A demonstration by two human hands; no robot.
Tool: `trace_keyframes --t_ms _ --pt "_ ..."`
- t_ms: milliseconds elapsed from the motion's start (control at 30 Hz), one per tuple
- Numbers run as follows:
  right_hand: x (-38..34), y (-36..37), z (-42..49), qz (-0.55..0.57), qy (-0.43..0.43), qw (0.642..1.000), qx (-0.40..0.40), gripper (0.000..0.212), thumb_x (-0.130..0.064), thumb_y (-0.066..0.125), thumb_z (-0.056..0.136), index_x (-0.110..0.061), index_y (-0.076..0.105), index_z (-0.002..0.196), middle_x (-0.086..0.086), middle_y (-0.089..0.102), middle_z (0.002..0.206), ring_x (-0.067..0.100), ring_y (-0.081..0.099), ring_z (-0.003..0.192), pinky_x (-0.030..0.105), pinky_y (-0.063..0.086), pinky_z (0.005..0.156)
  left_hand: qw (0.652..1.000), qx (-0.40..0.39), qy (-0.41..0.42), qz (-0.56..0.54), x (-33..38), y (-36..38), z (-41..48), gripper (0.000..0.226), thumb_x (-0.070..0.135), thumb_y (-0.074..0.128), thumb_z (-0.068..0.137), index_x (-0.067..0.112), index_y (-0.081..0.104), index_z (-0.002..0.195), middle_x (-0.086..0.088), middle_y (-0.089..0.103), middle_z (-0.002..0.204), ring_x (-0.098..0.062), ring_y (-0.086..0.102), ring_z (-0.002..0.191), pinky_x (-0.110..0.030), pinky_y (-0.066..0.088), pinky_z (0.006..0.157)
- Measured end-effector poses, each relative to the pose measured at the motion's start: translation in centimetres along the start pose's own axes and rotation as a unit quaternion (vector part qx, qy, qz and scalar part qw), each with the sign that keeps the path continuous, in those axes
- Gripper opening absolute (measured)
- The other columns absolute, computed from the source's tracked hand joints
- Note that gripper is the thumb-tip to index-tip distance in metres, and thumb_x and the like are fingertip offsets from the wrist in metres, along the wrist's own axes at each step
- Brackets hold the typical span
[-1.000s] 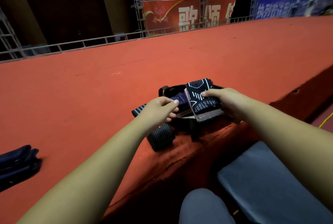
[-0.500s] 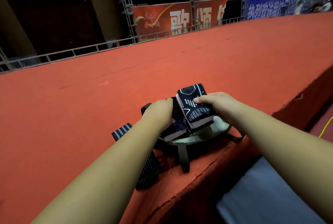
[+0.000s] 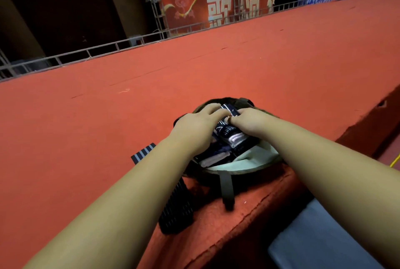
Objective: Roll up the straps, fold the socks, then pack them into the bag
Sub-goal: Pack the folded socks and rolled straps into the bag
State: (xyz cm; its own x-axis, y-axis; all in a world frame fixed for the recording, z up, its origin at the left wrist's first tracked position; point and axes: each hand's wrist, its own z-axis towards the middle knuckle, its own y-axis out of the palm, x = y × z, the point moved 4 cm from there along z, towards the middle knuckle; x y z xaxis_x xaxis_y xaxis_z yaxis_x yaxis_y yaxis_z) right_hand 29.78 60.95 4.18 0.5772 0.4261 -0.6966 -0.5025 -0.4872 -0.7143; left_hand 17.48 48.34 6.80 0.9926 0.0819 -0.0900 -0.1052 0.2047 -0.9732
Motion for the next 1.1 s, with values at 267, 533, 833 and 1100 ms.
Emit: trace_keyframes --t_ms 267,533,833,1100 --pt "2.4 -3.7 -0.9 -0.026 0.029 0.999 0.016 0.025 -0.034 0.055 0.100 -0.021 0.074 0.092 -0.002 0.073 0.094 0.025 0.068 0.087 0.034 0.050 0.079 0.997 -0.079 -0.008 0.018 0.8 -0.9 0.2 0.071 0.023 0.052 0.094 0.057 0.032 0.153 0.007 0.067 0.137 -0.030 0.065 0.116 -0.044 0.056 0.090" --pt "0.6 -6.8 -1.3 -0.328 -0.079 0.933 0.123 0.059 -0.007 0.057 0.084 -0.023 0.057 0.141 0.011 0.065 0.135 0.037 0.063 0.122 0.043 0.054 0.096 0.994 -0.102 -0.026 0.020 1.8 -0.4 1.0 0.053 0.064 0.039 0.101 0.052 0.043 0.152 0.004 0.059 0.148 -0.026 0.057 0.133 -0.043 0.051 0.097" --pt "-5.1 -8.3 -1.5 -0.395 -0.068 0.911 0.096 0.072 -0.008 0.057 0.088 -0.032 0.043 0.154 0.008 0.055 0.144 0.037 0.056 0.131 0.047 0.053 0.098 0.990 -0.122 -0.038 0.062 1.4 0.8 0.9 0.070 0.076 0.046 0.097 0.055 0.027 0.161 0.009 0.048 0.159 -0.027 0.054 0.138 -0.041 0.047 0.086" --pt "-3.3 -5.1 -4.5 -0.286 -0.050 0.956 -0.029 0.061 -0.003 0.051 0.094 -0.036 0.065 0.143 -0.006 0.066 0.142 0.018 0.062 0.123 0.022 0.042 0.092 0.981 -0.188 -0.045 0.036 0.3 0.5 0.1 0.072 0.082 0.038 0.095 0.059 0.021 0.161 0.011 0.035 0.170 -0.029 0.041 0.151 -0.048 0.045 0.110"
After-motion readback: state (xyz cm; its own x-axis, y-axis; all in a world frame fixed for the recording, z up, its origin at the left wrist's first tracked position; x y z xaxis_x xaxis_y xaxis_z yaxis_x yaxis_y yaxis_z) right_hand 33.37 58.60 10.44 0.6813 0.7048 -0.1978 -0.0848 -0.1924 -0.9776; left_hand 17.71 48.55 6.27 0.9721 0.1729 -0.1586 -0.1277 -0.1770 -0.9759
